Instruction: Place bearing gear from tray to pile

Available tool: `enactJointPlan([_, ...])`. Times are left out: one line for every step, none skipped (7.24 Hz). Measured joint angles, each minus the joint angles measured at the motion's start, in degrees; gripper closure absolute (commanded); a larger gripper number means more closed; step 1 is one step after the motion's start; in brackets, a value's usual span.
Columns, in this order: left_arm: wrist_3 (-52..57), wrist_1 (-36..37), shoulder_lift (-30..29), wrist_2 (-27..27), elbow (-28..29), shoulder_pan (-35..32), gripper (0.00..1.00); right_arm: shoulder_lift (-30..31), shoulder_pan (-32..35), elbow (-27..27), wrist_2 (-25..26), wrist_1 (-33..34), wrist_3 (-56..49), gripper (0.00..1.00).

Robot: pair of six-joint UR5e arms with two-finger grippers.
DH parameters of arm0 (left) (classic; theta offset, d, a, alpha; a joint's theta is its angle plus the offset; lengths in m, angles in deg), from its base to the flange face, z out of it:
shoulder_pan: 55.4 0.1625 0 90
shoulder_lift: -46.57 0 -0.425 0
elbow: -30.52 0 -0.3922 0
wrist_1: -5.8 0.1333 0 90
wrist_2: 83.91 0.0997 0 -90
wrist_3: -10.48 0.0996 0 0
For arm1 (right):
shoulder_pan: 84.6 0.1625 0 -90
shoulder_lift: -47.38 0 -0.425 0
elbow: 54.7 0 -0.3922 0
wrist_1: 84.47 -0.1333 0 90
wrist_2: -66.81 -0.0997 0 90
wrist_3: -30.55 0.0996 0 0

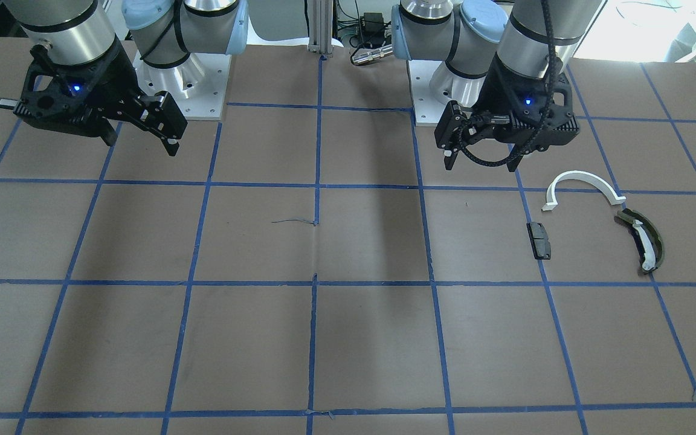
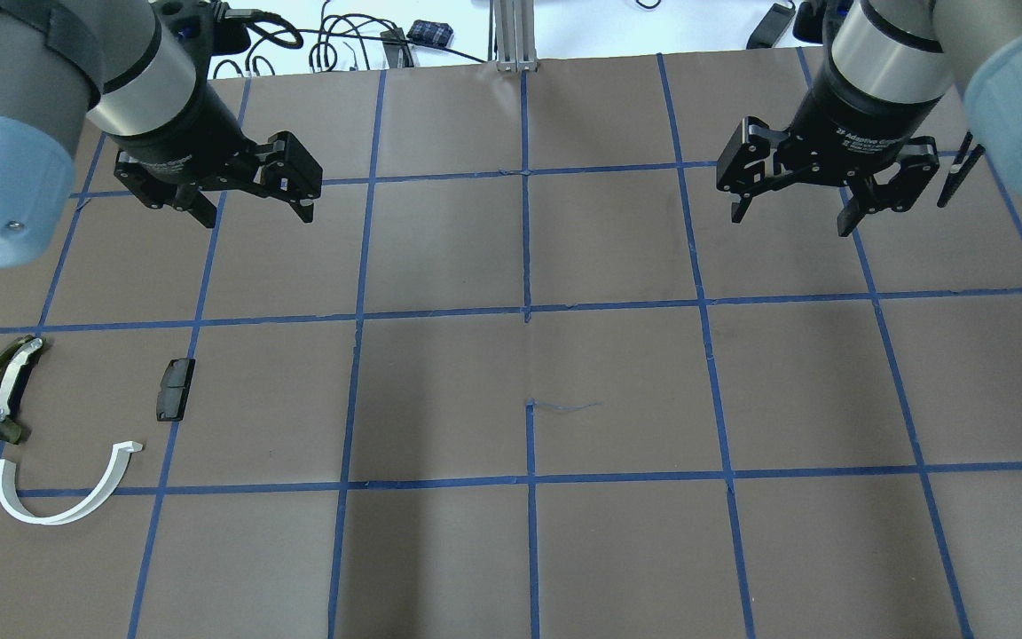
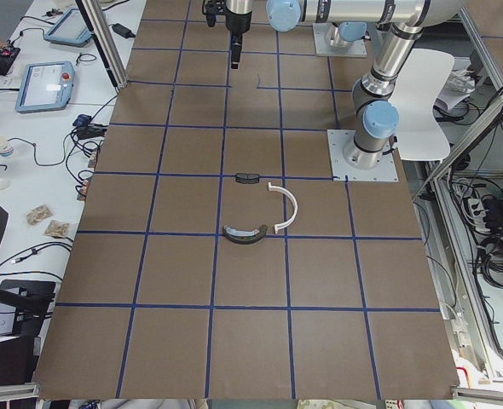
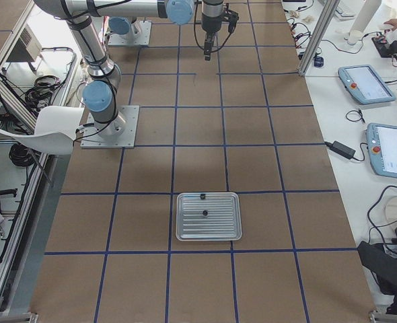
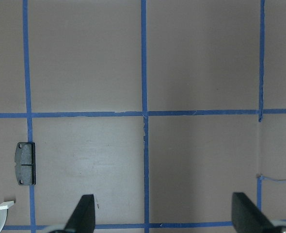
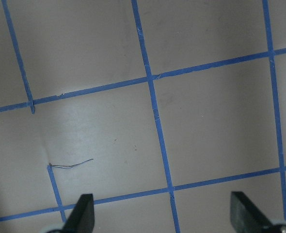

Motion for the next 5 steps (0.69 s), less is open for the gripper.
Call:
enactJointPlan([0.0,0.1,0.0,0.0,0.0,0.0,0.0,0.0,0.0,0.0,0.0,0.0,0.0,0.0])
enactJointPlan([0.0,0.1,0.0,0.0,-0.1,0.0,0.0,0.0,0.0,0.0,0.0,-0.1,0.0,0.0])
enactJointPlan([0.0,0.2,0.0,0.0,-0.1,-0.1,0.0,0.0,0.0,0.0,0.1,-0.4,0.0,0.0])
enactJointPlan([0.0,0.2,0.0,0.0,-0.1,-0.1,0.0,0.0,0.0,0.0,0.1,-0.5,0.0,0.0])
enactJointPlan([0.0,0.4,0.0,-0.1,-0.1,-0.1,0.0,0.0,0.0,0.0,0.2,-0.6,0.0,0.0])
